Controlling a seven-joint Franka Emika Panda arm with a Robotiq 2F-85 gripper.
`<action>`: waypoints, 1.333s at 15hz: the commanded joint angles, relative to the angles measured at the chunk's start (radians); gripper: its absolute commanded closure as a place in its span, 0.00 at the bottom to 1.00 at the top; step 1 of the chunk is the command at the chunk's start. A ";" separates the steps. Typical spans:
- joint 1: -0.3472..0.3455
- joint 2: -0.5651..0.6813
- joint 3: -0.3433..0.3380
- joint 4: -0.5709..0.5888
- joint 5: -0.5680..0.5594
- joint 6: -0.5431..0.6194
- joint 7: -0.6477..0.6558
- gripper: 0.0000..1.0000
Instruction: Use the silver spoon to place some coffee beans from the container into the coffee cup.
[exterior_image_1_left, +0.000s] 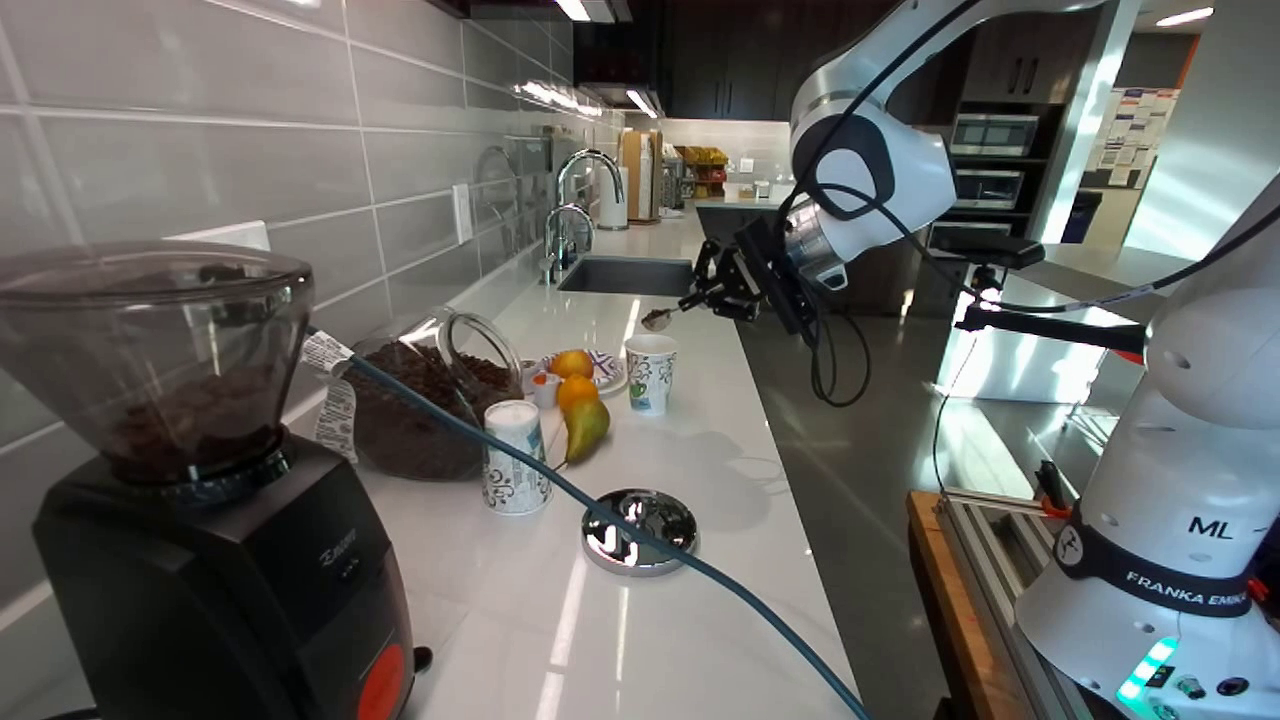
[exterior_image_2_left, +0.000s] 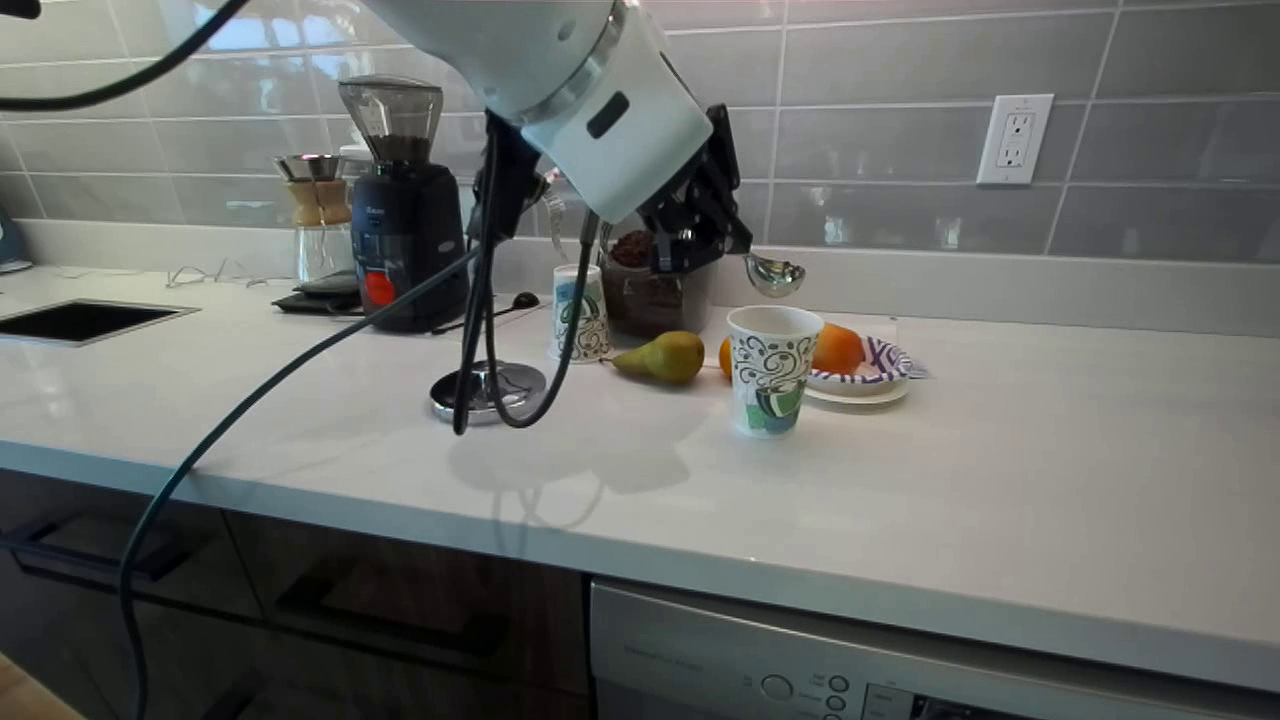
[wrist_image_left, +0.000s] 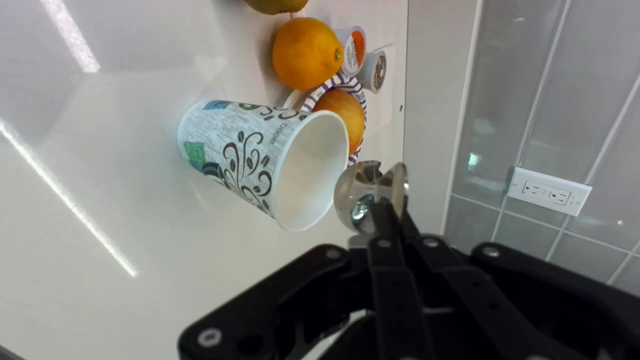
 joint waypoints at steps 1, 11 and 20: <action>-0.060 -0.004 0.055 0.023 0.000 0.053 -0.031 0.99; -0.250 -0.011 0.300 0.090 0.000 0.149 -0.086 0.99; -0.446 -0.017 0.579 0.117 -0.001 0.267 -0.086 0.99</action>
